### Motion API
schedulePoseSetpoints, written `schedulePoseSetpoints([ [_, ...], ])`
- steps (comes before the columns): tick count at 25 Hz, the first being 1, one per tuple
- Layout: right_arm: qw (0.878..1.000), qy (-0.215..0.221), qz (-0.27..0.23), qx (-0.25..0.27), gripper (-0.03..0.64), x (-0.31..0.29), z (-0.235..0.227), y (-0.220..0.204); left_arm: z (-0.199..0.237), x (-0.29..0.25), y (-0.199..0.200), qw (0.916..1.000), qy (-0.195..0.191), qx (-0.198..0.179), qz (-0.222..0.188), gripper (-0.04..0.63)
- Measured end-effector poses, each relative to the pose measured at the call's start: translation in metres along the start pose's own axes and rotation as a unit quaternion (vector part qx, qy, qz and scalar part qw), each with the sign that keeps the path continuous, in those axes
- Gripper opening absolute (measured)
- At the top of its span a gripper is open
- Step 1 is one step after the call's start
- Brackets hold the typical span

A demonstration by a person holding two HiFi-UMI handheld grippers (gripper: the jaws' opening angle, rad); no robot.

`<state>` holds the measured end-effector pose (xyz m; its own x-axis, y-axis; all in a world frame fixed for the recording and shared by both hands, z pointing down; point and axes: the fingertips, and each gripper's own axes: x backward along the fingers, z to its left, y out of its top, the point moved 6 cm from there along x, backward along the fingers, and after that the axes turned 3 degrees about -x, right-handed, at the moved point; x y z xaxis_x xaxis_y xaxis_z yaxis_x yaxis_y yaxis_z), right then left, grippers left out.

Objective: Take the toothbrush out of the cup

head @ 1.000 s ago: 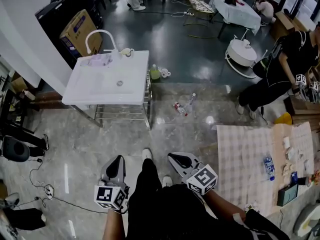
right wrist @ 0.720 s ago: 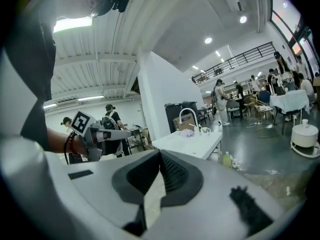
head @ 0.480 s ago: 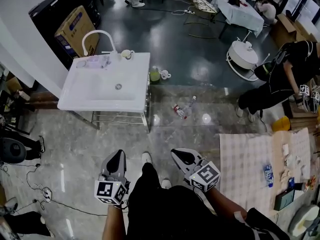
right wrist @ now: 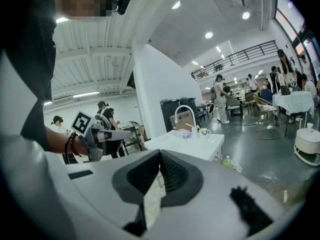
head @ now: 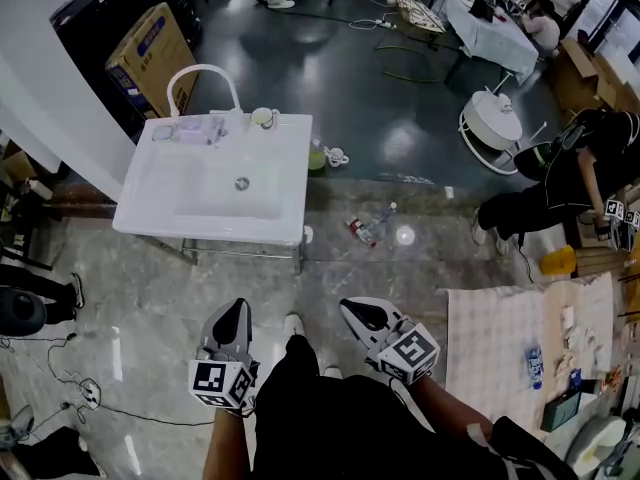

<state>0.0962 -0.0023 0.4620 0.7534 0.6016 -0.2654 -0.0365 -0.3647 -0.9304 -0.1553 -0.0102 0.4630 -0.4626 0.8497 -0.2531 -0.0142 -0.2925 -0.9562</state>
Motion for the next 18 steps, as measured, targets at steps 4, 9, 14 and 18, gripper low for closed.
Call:
schedulePoseSetpoints([
  [4,1.0,-0.004,0.005,0.006,0.012,-0.031,-0.006,0.011,0.028,-0.014,0.008,0.9999,-0.003,0.007,-0.007,0.009],
  [9,1.0,-0.004,0.012,0.016,0.012,-0.072,-0.009,0.027,0.065,-0.035,0.01,0.9998,-0.01,0.015,-0.006,0.009],
  [14,0.999,-0.012,0.019,0.028,0.012,-0.101,-0.01,0.039,0.094,-0.053,0.013,0.9994,-0.025,0.025,-0.006,0.009],
  [18,0.999,-0.024,0.014,0.025,0.012,-0.12,-0.014,0.051,0.115,-0.067,0.02,0.9992,-0.035,0.02,-0.007,0.009],
])
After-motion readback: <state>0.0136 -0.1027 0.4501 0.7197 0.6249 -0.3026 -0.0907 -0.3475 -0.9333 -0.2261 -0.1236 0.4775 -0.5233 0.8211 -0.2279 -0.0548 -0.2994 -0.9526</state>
